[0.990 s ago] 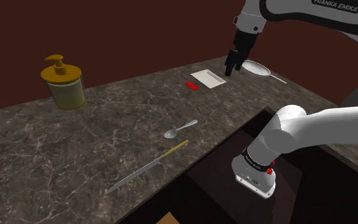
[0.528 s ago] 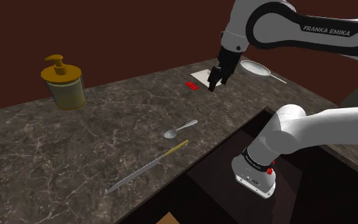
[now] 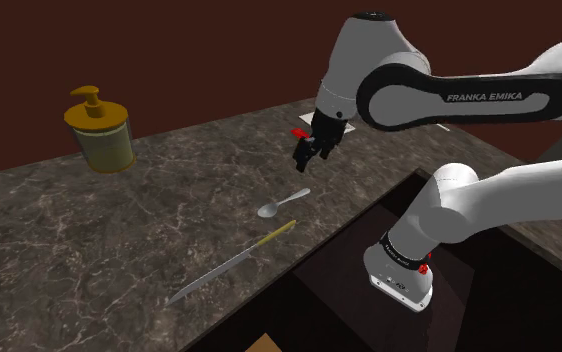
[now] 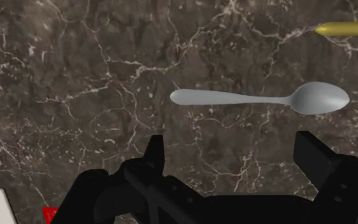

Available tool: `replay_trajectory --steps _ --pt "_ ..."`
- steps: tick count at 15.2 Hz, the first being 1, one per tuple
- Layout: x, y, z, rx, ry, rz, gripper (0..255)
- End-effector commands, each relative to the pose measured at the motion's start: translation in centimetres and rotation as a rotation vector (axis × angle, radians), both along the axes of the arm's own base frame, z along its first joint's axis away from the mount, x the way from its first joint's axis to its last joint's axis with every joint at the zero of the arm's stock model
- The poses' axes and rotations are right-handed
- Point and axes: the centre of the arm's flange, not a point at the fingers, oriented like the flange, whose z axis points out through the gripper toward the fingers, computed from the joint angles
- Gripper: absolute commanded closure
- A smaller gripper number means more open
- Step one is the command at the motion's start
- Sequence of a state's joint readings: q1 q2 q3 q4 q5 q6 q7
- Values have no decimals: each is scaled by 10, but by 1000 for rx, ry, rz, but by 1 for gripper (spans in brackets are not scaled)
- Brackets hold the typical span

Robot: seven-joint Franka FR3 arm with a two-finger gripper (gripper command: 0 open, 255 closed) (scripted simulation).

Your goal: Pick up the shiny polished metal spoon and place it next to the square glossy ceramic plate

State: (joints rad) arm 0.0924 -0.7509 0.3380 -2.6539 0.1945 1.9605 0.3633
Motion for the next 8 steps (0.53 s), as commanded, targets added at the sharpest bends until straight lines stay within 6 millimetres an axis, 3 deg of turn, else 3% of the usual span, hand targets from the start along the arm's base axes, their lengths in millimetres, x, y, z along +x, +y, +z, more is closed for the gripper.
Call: replay_trajectory --steps 1,8 --pt "1 23 -15 -2 -20 -13 0" --pt "14 99 -68 -15 -83 -53 0"
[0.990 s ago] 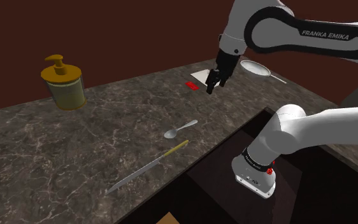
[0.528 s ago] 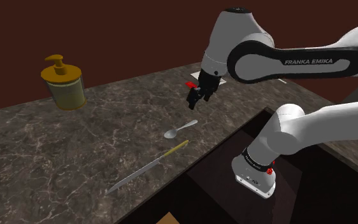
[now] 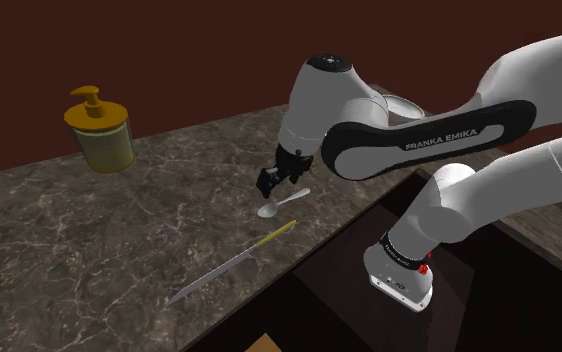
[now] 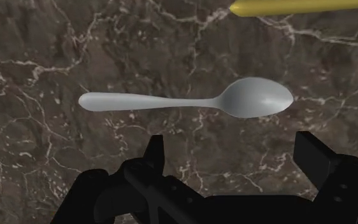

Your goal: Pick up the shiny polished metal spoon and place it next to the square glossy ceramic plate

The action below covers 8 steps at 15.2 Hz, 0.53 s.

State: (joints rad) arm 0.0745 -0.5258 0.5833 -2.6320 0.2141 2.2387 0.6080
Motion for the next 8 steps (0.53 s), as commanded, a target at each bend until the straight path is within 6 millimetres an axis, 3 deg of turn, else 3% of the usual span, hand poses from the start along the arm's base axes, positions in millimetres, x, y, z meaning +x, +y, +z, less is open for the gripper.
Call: replay_trajectory --steps 1,3,8 --pt "3 21 -15 0 -20 -13 0" --pt "6 34 -24 -2 -31 -20 0" --pt "10 32 -50 -2 -31 -20 0"
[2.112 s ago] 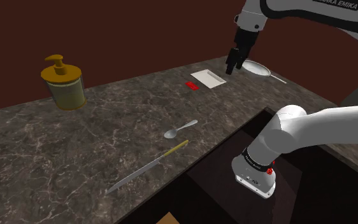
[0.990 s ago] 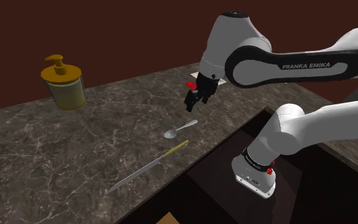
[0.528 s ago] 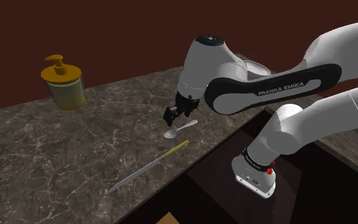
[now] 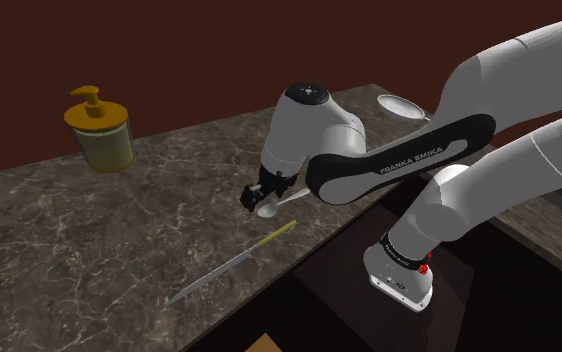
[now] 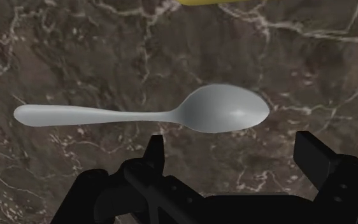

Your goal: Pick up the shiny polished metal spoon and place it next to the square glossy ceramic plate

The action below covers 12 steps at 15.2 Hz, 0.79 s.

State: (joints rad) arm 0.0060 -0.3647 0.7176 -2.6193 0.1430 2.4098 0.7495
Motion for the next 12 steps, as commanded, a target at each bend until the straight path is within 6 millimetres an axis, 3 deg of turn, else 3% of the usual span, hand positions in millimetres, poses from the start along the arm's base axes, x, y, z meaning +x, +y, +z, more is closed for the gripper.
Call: replay_trajectory --steps 1,2,10,11,12 --pt "2 0 -10 1 -1 0 0" --pt "3 0 -19 1 -1 0 0" --pt "3 0 -19 1 -1 0 0" --pt "3 0 -19 1 -1 0 255" --pt "3 0 -19 1 -1 0 255"
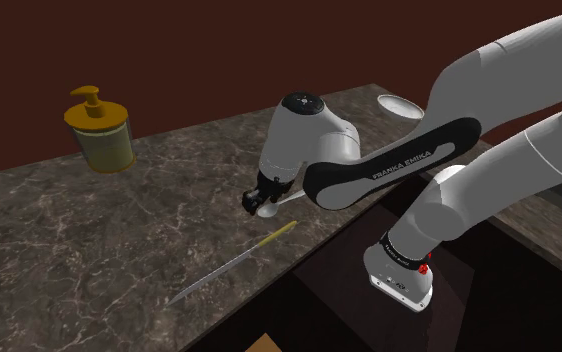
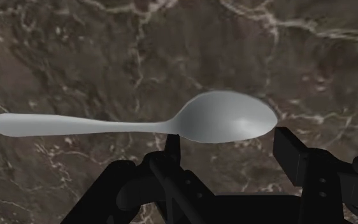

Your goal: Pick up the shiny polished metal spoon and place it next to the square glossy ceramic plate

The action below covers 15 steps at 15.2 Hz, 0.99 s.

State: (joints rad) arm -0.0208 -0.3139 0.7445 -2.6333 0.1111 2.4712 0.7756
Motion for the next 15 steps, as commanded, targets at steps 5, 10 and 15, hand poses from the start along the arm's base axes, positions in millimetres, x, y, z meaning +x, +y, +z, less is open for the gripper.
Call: replay_trajectory --steps 5,10,15 --pt "0 0 0 0 0 0 255" --pt "0 0 10 0 0 0 255" --pt "0 0 37 0 0 0 255"
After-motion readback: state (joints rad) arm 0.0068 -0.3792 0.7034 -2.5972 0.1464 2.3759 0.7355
